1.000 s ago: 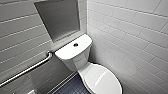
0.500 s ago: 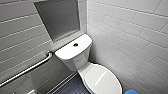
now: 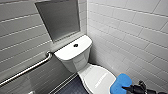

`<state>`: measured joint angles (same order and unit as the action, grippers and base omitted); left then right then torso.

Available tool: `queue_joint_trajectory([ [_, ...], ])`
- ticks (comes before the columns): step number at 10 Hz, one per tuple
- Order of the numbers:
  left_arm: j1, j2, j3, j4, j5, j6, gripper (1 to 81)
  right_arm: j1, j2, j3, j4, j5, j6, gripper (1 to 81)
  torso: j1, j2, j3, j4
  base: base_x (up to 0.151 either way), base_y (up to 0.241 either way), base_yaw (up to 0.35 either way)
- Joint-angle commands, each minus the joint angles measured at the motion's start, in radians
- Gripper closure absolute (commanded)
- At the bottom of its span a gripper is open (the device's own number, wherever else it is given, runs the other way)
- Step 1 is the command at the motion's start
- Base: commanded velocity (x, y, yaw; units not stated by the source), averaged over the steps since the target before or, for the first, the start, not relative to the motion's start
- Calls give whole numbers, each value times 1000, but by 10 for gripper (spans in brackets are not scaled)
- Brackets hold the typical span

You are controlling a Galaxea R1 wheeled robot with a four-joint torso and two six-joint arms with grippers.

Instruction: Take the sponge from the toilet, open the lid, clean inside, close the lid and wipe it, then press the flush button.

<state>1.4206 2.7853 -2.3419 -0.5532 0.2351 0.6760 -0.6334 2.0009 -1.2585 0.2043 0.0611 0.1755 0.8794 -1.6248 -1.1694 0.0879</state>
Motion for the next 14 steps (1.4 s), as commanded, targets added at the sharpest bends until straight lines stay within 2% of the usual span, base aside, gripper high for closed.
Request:
queue_joint_trajectory([
  [1, 10, -15, 10, -8, 108, 2, 10, 221, 47, -105, 55, -213, 15, 811, 0, 0, -72, 0, 0, 0, 0],
  [2, 8, -15, 10, -8, 109, 2, 10, 255, 71, -128, 55, -222, 16, 811, 12, -20, -102, 0, 0, 0, 0],
  [3, 10, -13, 10, -11, 109, 2, 10, 295, 124, -188, 55, -259, 38, 811, 16, -27, -27, 0, 0, 0, 0],
  [4, 13, -13, 10, -13, 107, 2, 10, 325, 183, -250, 55, -288, 56, 811, 21, -33, -56, 0, 0, 0, 0],
  [6, 18, -10, 10, -14, 107, 2, 10, 356, 310, -390, 53, -290, 91, 811, 24, -37, -81, 0, 0, 0, 0],
  [8, 24, -10, 9, -16, 105, 2, 10, 372, 455, -561, 55, -290, 96, 811, 25, -37, -81, 0, 0, 0, 0],
  [12, 27, -1, 9, -16, 105, 1, 10, 399, 730, -899, 52, -290, 180, 811, 25, -37, -81, 0, 0, 0, 0],
  [14, 30, 1, 9, -16, 104, 1, 10, 392, 808, -1001, 55, -280, 190, 811, 25, -37, -81, 0, 0, 0, 0],
])
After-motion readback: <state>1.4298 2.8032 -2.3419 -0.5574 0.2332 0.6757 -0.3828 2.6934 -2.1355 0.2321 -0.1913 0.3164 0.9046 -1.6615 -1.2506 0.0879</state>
